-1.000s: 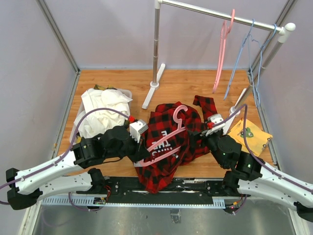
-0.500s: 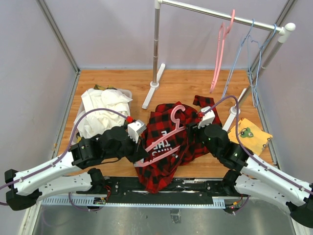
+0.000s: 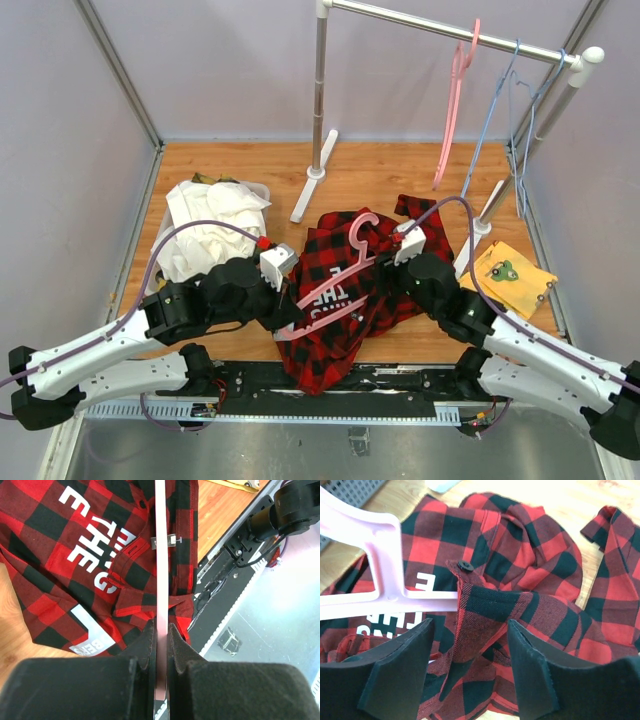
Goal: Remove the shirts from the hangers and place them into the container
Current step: Remove the shirt from the hanger.
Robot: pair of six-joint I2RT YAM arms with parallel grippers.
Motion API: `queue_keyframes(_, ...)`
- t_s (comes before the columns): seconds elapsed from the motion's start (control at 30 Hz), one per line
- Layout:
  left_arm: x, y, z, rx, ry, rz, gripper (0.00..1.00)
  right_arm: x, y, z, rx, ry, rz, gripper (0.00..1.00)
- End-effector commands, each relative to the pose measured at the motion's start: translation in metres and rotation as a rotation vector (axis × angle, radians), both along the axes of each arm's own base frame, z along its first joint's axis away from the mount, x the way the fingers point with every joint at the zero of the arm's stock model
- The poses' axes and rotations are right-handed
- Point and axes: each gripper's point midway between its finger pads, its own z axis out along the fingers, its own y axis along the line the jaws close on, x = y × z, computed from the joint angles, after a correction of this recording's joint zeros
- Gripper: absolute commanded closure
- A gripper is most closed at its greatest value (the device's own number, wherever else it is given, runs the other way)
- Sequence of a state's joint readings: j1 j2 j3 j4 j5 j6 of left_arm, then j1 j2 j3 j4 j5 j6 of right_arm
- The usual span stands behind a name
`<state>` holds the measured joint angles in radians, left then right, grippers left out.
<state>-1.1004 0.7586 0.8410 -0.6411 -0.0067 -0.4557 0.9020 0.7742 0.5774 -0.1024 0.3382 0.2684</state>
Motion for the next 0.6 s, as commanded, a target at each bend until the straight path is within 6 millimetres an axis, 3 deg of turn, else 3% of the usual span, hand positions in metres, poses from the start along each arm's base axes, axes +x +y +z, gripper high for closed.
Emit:
queue_keyframes(0.0,0.008,-0.002,0.023,-0.054,-0.051,0.028,1.00,0.009,-0.001,-0.007,-0.062,0.037,-0.021,0.43)
queue_keyframes(0.33,0.012,0.027,0.023,0.026,-0.074,0.100,1.00,0.012,-0.021,0.010,0.016,-0.026,-0.127,0.98)
queue_keyframes(0.57,0.005,0.037,0.041,-0.008,-0.090,0.085,0.99,0.017,-0.053,0.012,0.021,-0.069,-0.278,0.99)
